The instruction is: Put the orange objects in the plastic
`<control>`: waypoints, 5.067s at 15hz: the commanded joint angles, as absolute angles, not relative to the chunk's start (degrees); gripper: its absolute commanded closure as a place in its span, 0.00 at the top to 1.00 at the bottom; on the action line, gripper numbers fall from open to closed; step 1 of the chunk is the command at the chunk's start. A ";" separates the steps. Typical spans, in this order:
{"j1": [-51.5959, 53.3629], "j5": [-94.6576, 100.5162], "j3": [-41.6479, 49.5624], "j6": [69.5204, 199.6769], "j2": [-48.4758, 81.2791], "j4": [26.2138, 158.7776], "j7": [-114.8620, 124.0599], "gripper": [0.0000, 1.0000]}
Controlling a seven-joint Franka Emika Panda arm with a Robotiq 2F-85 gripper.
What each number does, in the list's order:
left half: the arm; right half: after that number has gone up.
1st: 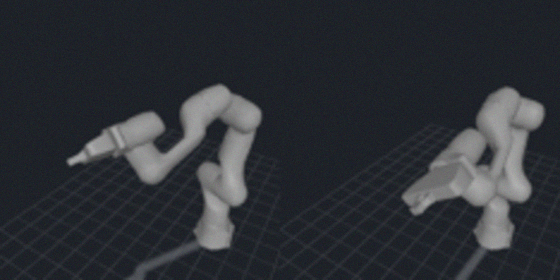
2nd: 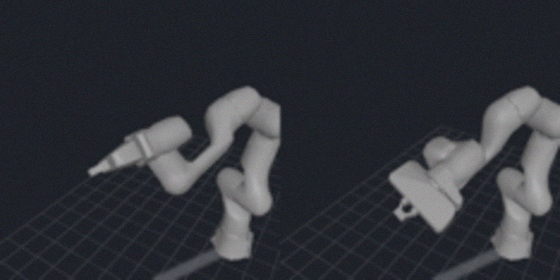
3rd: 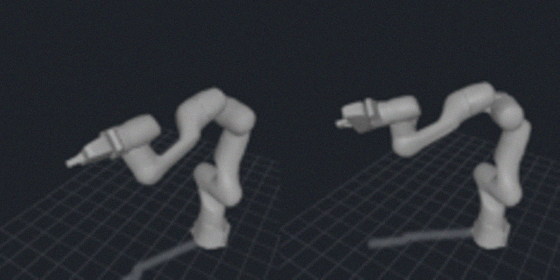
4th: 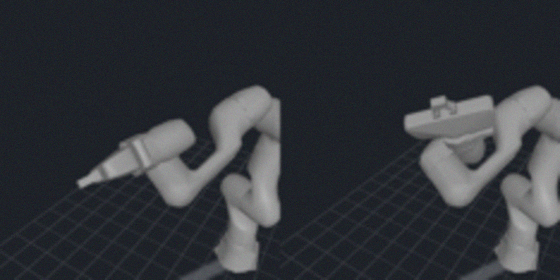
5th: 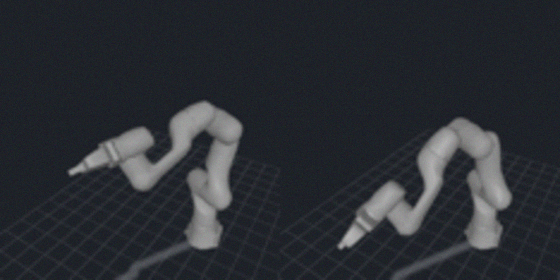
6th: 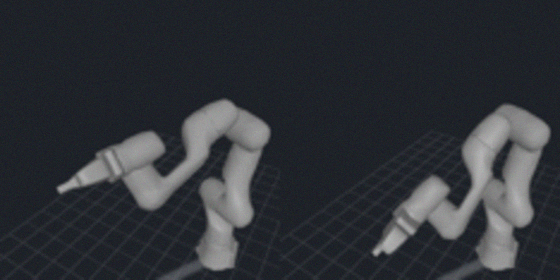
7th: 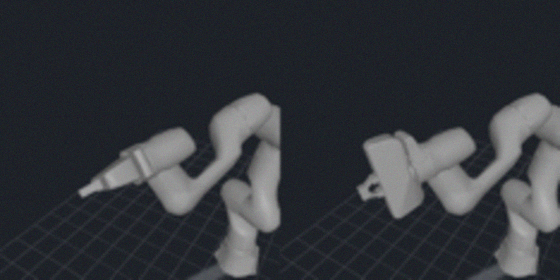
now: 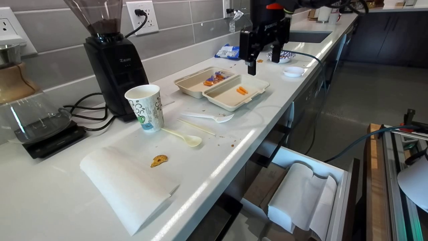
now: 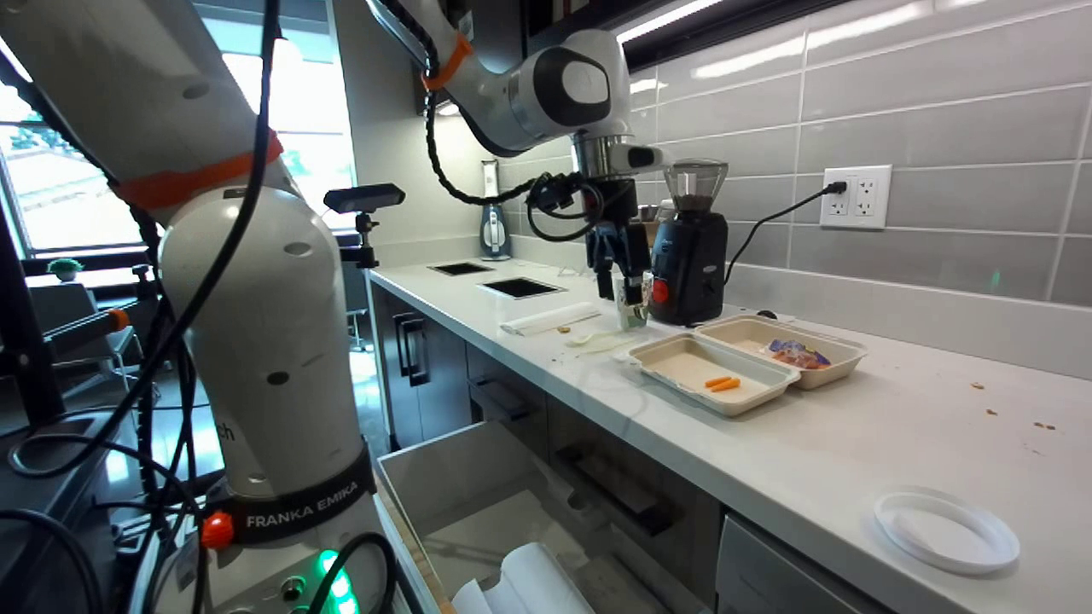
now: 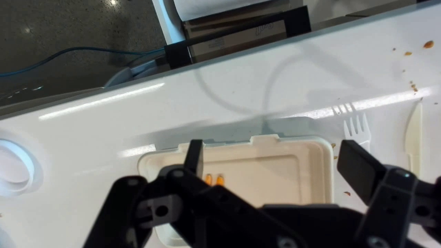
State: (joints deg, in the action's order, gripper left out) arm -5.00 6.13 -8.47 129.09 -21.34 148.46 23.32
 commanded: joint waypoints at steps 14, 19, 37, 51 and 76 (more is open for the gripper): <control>-6.25 11.39 -4.45 138.79 -20.20 151.74 20.35 1.00; -6.31 10.37 -2.53 144.76 -19.80 154.06 16.40 1.00; -7.53 12.70 -2.26 152.68 -8.81 151.09 14.45 1.00; -6.87 17.01 -0.29 152.56 -1.19 145.58 18.32 1.00; -3.17 17.81 5.12 152.91 6.28 139.04 22.32 0.55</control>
